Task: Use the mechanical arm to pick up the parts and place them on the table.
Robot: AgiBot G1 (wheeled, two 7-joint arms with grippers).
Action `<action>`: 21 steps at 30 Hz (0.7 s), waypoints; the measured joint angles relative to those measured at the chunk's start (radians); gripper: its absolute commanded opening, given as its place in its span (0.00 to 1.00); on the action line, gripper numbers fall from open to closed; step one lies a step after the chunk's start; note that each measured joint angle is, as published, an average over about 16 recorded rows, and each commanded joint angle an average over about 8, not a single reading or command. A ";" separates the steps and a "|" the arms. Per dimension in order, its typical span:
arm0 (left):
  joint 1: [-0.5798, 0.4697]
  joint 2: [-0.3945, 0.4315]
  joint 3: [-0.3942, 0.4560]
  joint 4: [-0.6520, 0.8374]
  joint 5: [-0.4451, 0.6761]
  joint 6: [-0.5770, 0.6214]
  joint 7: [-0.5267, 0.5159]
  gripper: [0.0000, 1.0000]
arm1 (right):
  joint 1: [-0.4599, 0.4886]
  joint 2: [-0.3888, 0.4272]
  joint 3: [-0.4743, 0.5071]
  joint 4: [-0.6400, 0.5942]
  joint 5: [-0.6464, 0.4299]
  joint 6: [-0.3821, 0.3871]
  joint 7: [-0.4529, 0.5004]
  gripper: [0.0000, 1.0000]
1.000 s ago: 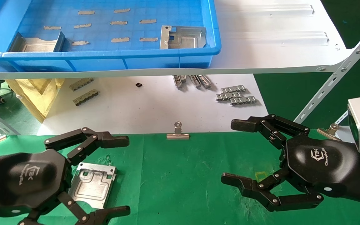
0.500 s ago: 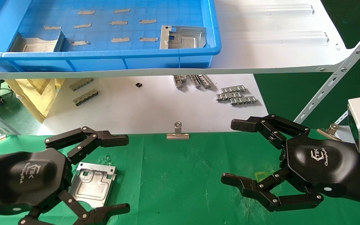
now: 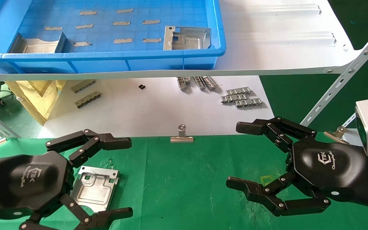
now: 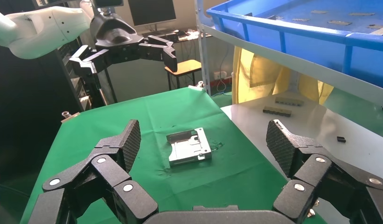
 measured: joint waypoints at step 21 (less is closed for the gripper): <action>-0.001 0.000 0.002 0.001 -0.001 0.000 0.001 1.00 | 0.004 -0.017 0.028 0.021 -0.030 -0.025 0.020 1.00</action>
